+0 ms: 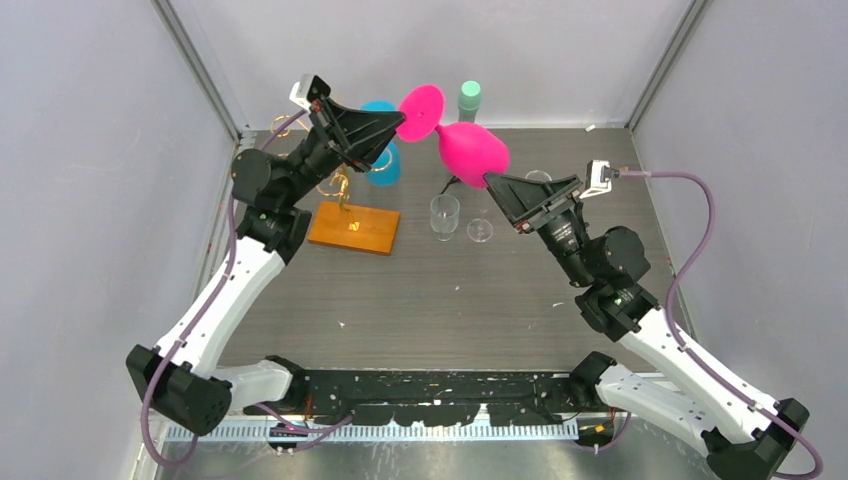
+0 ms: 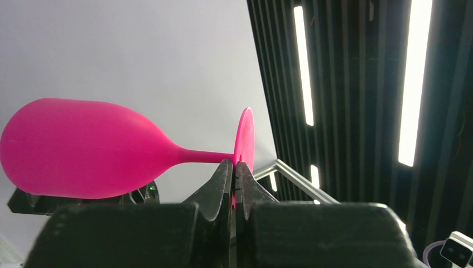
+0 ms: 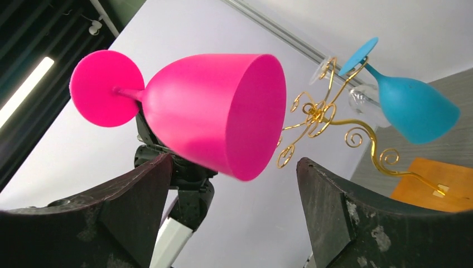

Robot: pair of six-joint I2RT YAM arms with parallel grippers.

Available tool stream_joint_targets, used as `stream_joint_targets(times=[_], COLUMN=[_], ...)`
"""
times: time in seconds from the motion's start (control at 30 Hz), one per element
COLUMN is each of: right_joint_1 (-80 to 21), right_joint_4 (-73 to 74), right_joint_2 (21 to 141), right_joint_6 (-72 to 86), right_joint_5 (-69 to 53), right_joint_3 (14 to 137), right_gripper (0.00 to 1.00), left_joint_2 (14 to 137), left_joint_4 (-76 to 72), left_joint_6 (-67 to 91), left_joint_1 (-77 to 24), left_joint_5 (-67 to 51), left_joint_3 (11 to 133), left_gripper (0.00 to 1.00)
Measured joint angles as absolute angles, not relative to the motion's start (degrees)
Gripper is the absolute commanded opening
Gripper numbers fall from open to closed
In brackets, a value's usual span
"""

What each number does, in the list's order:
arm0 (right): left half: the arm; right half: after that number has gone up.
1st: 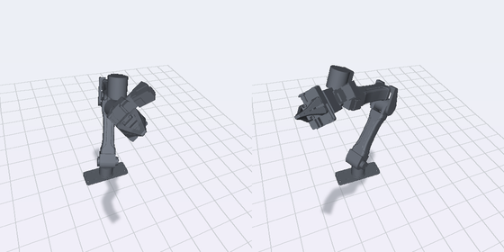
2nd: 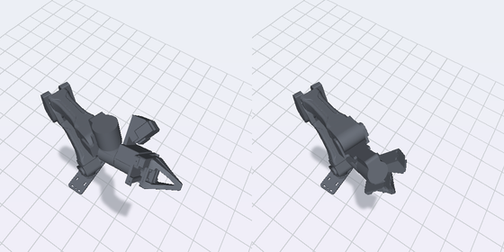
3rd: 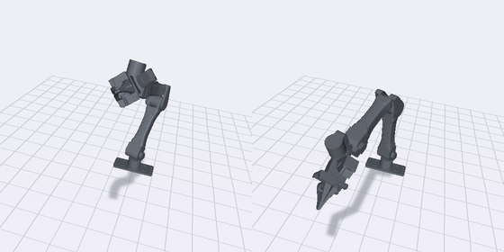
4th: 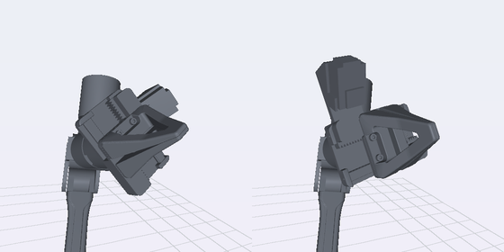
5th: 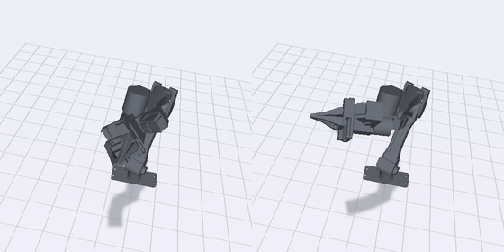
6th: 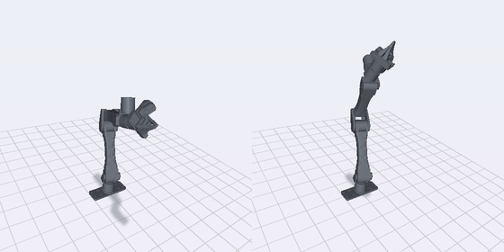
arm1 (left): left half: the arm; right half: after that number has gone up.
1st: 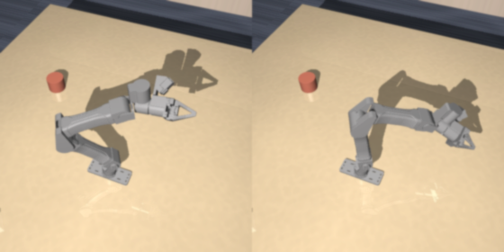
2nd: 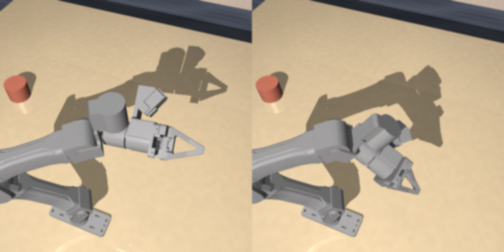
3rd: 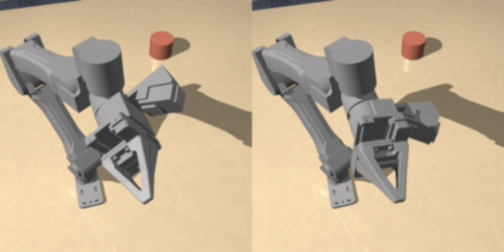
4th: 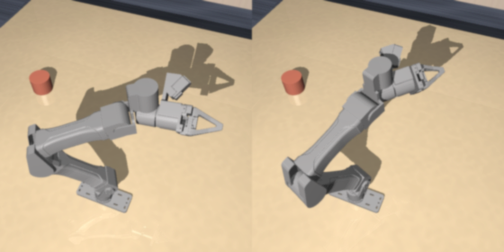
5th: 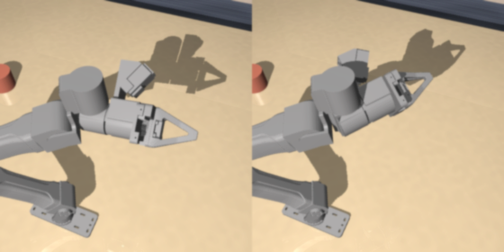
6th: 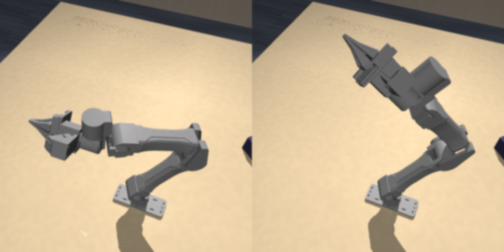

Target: Take the wine glass off the wine glass rack

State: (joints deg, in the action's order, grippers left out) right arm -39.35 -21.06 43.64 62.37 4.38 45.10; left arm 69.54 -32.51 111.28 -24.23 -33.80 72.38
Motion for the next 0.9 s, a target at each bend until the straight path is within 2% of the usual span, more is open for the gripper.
stream_joint_targets(times=[0.13,0.27,0.37,0.43,0.47,0.5,0.53,0.57,0.6,0.63,0.67,0.7,0.73,0.83,0.9], right_joint_1=[-39.4,-39.4,-39.4,-39.4,-39.4,-39.3,-39.2,-39.1,-39.1,-39.1,-39.1,-39.2,-39.4,-39.4,-39.3], right_joint_4=[-25.4,-30.3,-34.1,-37.3,-38.2,-39.4,-40.2,-40.7,-41.4,-42.6,-43.6,-44.6,-44.5,-41.8,-38.6], right_joint_2=[45.5,46.7,47.3,47.8,48.0,48.3,48.6,48.9,49.2,49.5,49.5,49.4,49.2,48.3,47.7], right_joint_6=[62.5,62.5,62.9,63.4,63.5,63.9,64.1,64.5,64.8,65.4,66.0,66.3,66.2,64.8,63.3], right_joint_5=[3.3,1.0,-1.5,-3.7,-4.4,-5.4,-6.1,-6.9,-7.7,-8.5,-9.3,-9.9,-10.3,-10.5,-10.1], right_joint_3=[45.1,45.1,45.1,45.1,45.1,45.1,45.1,45.3,45.4,45.7,46.3,47.2,48.5,50.4,51.1], right_gripper=[0.86,0.80,0.68,0.54,0.41,0.34,0.24,0.18,0.06,0.03,0.01,0.01,0.00,0.00,0.00], left_joint_2=[67.1,65.6,65.2,65.2,65.2,65.1,65.1,65.1,65.0,65.0,65.1,65.3,65.6,65.9,65.8], left_joint_4=[-33.2,-33.5,-33.5,-33.4,-33.5,-33.5,-33.6,-33.7,-33.7,-33.6,-33.3,-32.9,-32.6,-32.2,-31.4], left_joint_6=[112.3,112.5,112.6,112.8,113.3,113.7,113.9,114.1,114.3,114.2,113.8,113.4,112.8,110.3,107.5], left_joint_1=[-25.7,-26.3,-26.3,-26.3,-26.3,-26.3,-26.3,-26.3,-26.3,-26.2,-26.0,-25.8,-25.9,-26.3,-26.5], left_joint_5=[-31.8,-30.5,-29.6,-29.1,-28.9,-28.6,-28.4,-28.3,-27.8,-27.6,-27.4,-27.5,-27.9,-29.0,-29.7], left_joint_3=[70.3,69.0,68.2,67.8,67.6,67.5,67.5,67.5,67.5,67.5,67.5,67.6,67.6,68.0,69.3], left_gripper=[0.00,0.00,0.00,0.00,0.00,0.00,0.04,0.10,0.16,0.23,0.31,0.45,0.53,0.73,0.81])
